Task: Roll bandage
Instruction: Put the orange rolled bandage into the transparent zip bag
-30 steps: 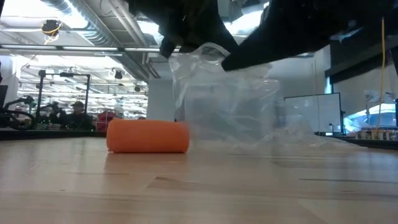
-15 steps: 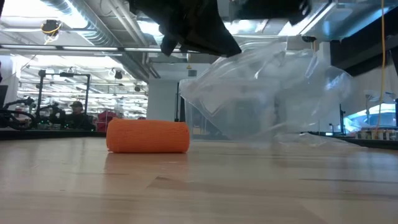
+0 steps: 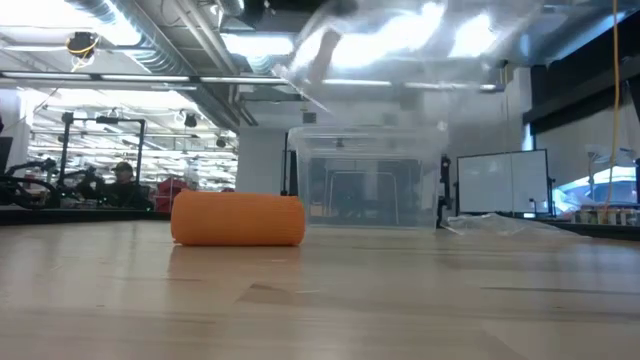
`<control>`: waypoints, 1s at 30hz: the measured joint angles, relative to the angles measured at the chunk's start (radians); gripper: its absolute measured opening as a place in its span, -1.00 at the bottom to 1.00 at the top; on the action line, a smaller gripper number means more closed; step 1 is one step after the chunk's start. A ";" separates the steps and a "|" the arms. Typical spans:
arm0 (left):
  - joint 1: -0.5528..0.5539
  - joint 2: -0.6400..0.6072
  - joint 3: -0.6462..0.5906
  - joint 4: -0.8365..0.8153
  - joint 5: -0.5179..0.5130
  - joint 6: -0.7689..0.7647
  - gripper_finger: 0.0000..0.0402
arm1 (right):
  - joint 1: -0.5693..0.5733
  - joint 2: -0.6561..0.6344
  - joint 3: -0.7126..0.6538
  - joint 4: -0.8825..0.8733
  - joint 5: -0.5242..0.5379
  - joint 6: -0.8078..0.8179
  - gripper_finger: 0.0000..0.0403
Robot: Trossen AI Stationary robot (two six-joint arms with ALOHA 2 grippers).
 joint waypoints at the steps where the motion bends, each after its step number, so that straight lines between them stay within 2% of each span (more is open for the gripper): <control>1: 0.000 -0.019 0.000 -0.019 -0.006 -0.003 -0.97 | 0.003 0.006 0.000 0.001 0.021 0.000 0.34; 5: 0.000 -0.082 0.000 -0.124 -0.019 -0.073 -0.97 | -0.005 0.030 0.000 0.005 0.072 -0.004 0.35; 10: -0.002 -0.153 0.000 -0.288 -0.020 -0.197 -0.97 | -0.048 0.085 0.000 0.016 0.063 -0.014 0.35; 15: 0.001 -0.226 0.000 -0.462 -0.026 -0.313 -0.97 | -0.125 0.163 -0.001 0.033 -0.021 -0.053 0.35; 19: 0.006 -0.254 0.000 -0.519 -0.038 -0.343 -0.97 | -0.204 0.226 -0.001 0.120 -0.094 -0.140 0.35; 25: 0.006 -0.255 0.000 -0.540 -0.040 -0.344 -0.97 | -0.360 0.332 -0.001 0.278 -0.225 -0.276 0.35; 30: 0.006 -0.255 0.000 -0.540 -0.040 -0.326 -0.97 | -0.487 0.401 -0.001 0.409 -0.268 -0.363 0.35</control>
